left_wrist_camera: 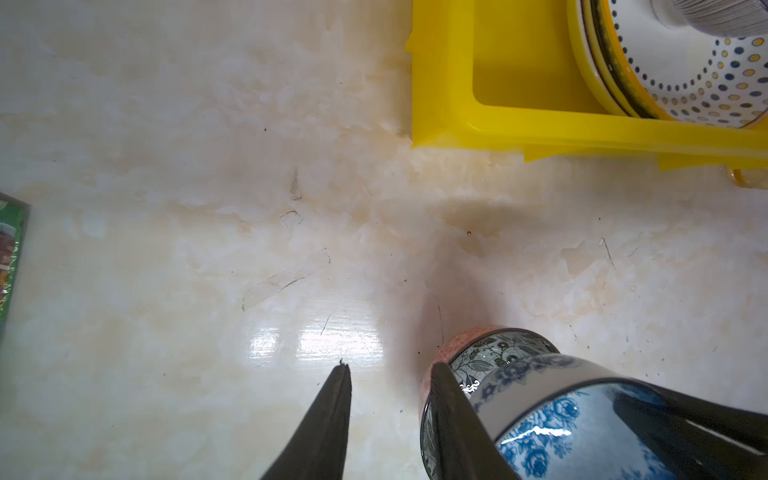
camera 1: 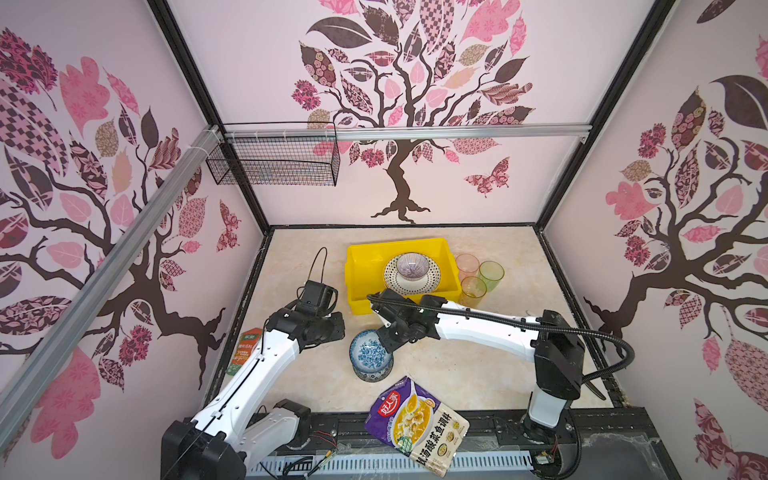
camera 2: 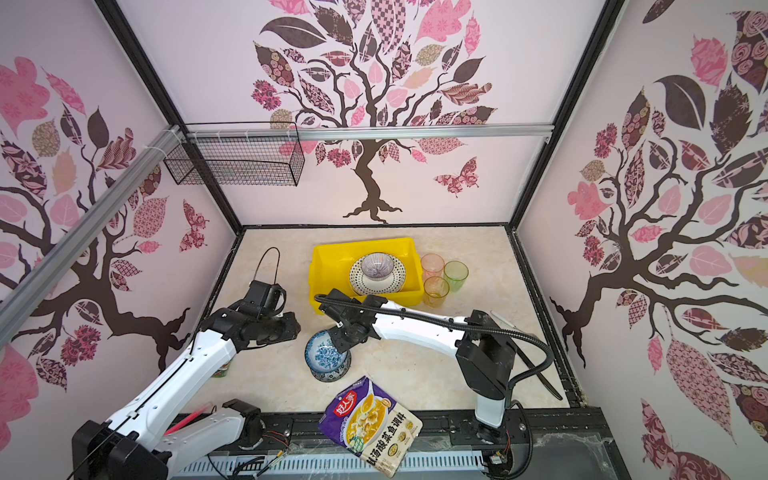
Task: Place the mixed dishes into the plastic bin
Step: 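Lift the blue floral bowl off the leaf-patterned bowl with the right gripper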
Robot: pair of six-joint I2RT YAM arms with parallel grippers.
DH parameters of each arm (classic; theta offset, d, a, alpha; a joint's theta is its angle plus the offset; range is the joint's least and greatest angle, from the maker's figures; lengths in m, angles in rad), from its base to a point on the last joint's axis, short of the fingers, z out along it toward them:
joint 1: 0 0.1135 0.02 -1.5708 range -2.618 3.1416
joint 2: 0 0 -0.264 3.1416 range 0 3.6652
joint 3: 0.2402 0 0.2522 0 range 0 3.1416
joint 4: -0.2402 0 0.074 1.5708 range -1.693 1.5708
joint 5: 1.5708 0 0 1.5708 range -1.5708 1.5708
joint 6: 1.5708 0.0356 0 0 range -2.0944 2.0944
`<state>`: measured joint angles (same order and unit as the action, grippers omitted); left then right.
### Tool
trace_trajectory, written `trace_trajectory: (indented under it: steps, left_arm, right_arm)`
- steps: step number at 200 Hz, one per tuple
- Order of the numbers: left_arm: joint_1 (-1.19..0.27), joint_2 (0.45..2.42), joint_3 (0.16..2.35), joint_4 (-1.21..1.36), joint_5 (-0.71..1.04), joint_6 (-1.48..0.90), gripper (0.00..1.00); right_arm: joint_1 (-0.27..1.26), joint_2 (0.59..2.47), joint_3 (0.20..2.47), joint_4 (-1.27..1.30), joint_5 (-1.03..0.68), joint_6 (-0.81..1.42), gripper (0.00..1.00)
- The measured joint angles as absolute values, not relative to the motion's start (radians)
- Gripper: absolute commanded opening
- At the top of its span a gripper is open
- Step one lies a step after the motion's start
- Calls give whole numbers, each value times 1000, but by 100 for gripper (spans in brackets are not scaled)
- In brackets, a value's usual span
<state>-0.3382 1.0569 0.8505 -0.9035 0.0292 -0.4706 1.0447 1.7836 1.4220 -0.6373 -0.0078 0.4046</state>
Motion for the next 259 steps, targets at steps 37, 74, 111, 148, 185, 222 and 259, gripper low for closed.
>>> trace_trajectory:
  steps: [37, 74, 111, 148, 185, 222, 259]
  left_arm:
    - [-335, 1064, 862, -906, 28, -471, 36]
    - [-335, 1086, 883, -893, 32, -471, 36]
    - [-335, 1129, 903, -878, 47, -470, 36]
    - [-334, 1163, 925, -862, 58, -469, 36]
    - [-334, 1187, 944, -857, 58, -462, 36]
    - [-334, 1210, 961, -852, 58, -449, 36]
    - [-334, 1237, 974, -847, 57, -440, 36]
  right_arm:
    - [987, 1733, 1420, -627, -13, 405, 0]
    - [932, 1690, 1413, -616, -20, 404, 0]
    - [910, 1657, 1393, -602, -12, 402, 0]
    - [888, 1650, 1393, -597, -12, 392, 0]
    - [839, 1650, 1393, -596, -16, 384, 0]
    - [776, 1650, 1393, -593, -22, 372, 0]
    - [715, 1650, 1396, -593, -33, 358, 0]
